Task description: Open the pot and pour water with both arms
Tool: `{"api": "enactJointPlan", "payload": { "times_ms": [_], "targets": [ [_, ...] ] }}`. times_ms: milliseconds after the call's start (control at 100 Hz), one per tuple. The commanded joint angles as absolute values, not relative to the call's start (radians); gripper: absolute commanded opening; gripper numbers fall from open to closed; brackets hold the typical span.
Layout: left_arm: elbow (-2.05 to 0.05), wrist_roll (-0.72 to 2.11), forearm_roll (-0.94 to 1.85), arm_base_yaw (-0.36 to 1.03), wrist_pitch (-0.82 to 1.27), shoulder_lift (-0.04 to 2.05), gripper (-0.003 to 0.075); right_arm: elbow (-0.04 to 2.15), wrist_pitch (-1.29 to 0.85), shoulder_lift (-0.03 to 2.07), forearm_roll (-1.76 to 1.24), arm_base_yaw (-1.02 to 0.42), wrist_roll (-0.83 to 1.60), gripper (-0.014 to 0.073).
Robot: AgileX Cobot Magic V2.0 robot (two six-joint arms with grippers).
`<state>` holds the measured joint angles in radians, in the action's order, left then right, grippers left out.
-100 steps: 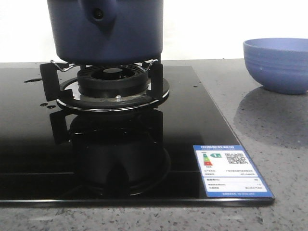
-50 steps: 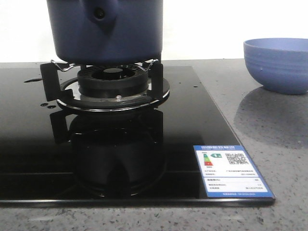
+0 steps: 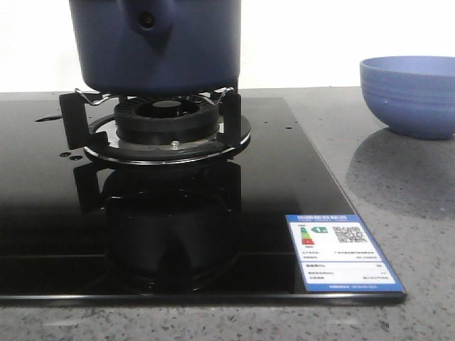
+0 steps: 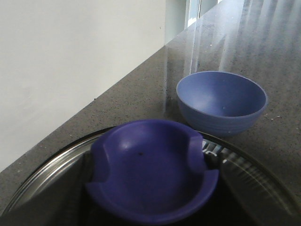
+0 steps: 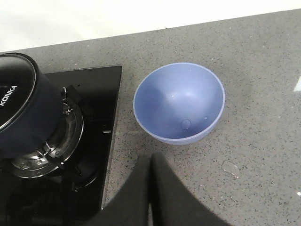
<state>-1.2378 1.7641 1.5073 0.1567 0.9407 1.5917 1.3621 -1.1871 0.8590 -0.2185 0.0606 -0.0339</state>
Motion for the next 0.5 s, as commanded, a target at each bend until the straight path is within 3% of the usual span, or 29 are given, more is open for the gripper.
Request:
{"api": "enactJointPlan", "payload": {
  "times_ms": [0,170,370,490],
  "targets": [
    [-1.266,1.751,1.595,0.169,0.953,1.557,0.0221,1.384,-1.116,0.854,-0.221,0.056,-0.02,-0.0063],
    [-1.266,1.795,1.637,0.186,0.939,1.559,0.0238,1.384,-1.116,0.854,-0.221,0.056,-0.02,-0.0063],
    [-1.266,1.8,1.653,0.188,0.922,1.559,0.0435,1.384,-1.119,0.854,-0.221,0.056,-0.02,-0.0063],
    [-1.266,1.8,1.679,0.188,0.922,1.559,0.0465,1.384,-1.117,0.854,-0.219,0.056,-0.017,-0.0063]
  ]
}}
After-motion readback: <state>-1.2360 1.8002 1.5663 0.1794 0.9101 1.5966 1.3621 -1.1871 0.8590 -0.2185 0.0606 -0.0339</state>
